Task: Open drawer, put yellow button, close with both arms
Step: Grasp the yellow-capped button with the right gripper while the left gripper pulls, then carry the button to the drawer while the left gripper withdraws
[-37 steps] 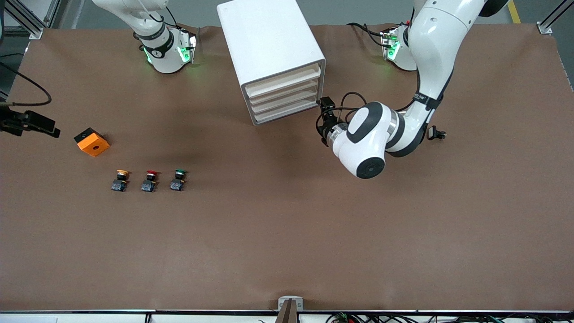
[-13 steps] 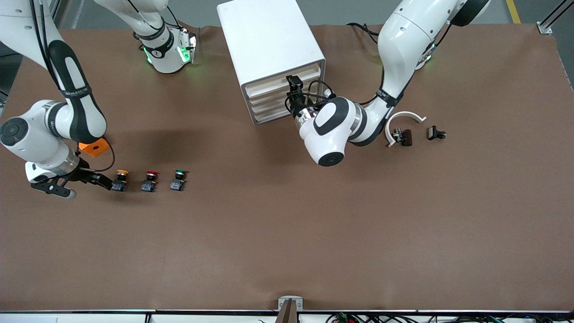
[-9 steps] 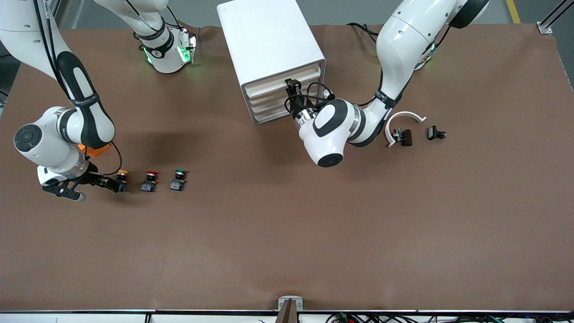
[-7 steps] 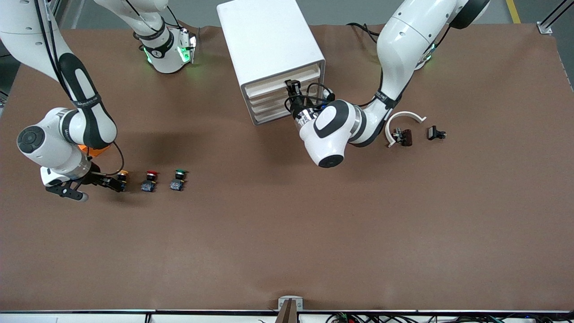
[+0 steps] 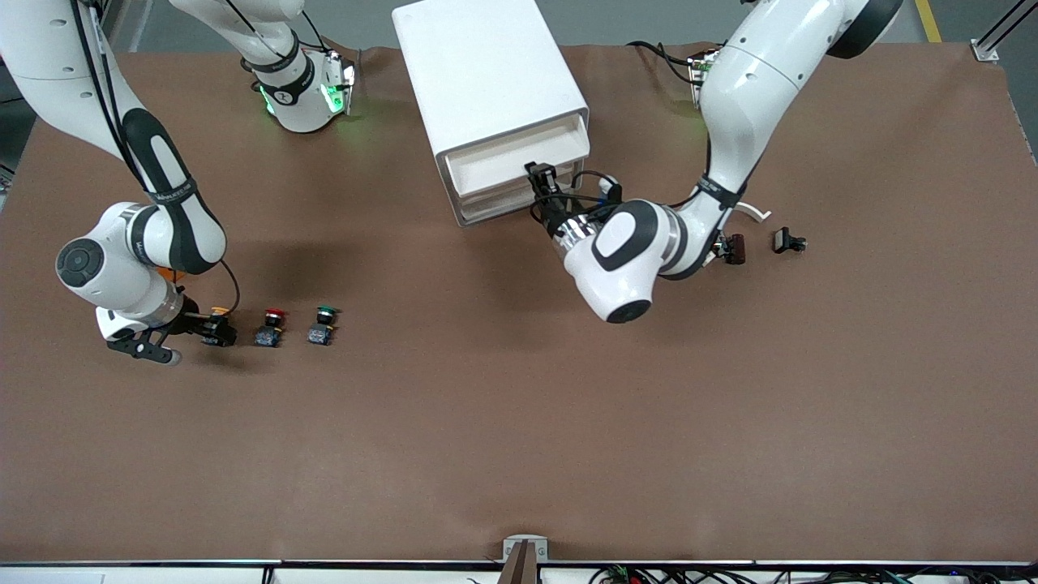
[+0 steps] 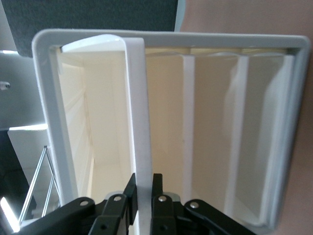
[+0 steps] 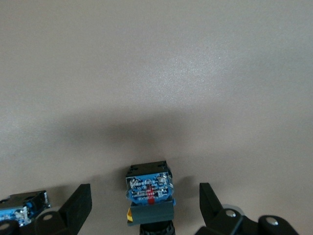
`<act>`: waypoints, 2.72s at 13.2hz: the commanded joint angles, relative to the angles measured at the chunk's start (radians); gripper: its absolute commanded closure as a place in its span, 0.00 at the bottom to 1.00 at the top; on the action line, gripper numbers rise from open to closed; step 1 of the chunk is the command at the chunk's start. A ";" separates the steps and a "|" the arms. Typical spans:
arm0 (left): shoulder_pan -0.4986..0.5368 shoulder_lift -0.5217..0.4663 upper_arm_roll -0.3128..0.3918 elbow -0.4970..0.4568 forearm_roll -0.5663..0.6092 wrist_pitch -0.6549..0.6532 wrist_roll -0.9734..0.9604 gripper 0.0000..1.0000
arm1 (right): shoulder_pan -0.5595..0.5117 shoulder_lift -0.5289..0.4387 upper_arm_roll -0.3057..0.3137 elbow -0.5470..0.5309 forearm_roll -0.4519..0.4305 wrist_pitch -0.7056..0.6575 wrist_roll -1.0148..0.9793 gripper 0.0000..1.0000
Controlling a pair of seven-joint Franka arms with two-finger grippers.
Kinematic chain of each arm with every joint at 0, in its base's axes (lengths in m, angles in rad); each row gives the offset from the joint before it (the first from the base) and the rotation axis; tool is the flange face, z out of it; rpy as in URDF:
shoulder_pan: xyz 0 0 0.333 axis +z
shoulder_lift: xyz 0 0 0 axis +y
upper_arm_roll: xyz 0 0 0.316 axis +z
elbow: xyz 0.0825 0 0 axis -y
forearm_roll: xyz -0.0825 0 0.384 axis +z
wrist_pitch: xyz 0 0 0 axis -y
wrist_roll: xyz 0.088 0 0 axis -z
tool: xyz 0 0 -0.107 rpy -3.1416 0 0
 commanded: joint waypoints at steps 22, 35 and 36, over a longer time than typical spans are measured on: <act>0.147 -0.155 0.047 0.307 0.534 0.013 0.440 0.00 | 0.426 -0.322 0.017 0.279 0.189 -0.732 0.800 1.00; 0.221 -0.378 0.045 0.297 0.983 -0.056 1.342 0.00 | 0.966 -0.232 0.013 0.592 0.148 -0.806 1.848 1.00; 0.237 -0.390 0.047 0.298 0.983 -0.056 1.371 0.00 | 0.988 -0.220 0.013 0.610 0.129 -0.826 1.890 1.00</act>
